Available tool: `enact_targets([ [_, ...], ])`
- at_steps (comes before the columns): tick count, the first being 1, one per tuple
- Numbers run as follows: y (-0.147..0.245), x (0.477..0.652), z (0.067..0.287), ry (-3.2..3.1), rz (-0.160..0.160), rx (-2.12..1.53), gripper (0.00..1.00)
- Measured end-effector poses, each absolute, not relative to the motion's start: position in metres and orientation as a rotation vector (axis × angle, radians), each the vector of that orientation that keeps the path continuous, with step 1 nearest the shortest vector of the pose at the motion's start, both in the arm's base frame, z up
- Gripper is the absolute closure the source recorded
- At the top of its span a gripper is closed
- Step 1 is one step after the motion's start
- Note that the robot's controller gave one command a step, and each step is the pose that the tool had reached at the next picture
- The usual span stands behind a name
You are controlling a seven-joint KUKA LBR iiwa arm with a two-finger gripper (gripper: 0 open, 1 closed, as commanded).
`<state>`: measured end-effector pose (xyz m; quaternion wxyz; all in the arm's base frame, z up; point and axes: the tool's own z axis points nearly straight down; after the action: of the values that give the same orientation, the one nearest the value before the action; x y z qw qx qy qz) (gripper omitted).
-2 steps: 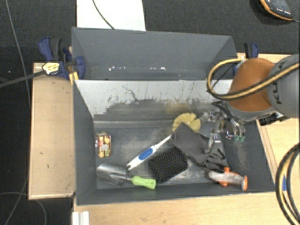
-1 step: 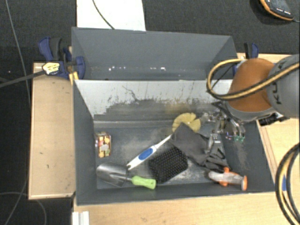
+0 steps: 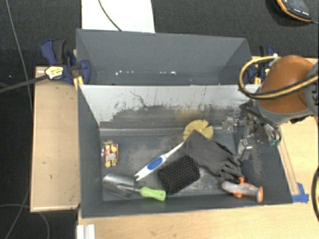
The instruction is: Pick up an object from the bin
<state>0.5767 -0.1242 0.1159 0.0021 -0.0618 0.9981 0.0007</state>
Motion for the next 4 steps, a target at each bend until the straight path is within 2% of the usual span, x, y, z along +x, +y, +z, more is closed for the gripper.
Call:
enact_targets([
  [1,-0.145,0.587,0.103,3.133,0.001,0.121,0.0],
  [2,-0.071,0.541,0.078,3.138,0.007,-0.033,0.0],
  [3,-0.119,0.547,0.072,3.123,0.004,0.227,0.0],
  [4,-0.124,0.564,0.071,3.133,0.008,0.014,1.0],
])
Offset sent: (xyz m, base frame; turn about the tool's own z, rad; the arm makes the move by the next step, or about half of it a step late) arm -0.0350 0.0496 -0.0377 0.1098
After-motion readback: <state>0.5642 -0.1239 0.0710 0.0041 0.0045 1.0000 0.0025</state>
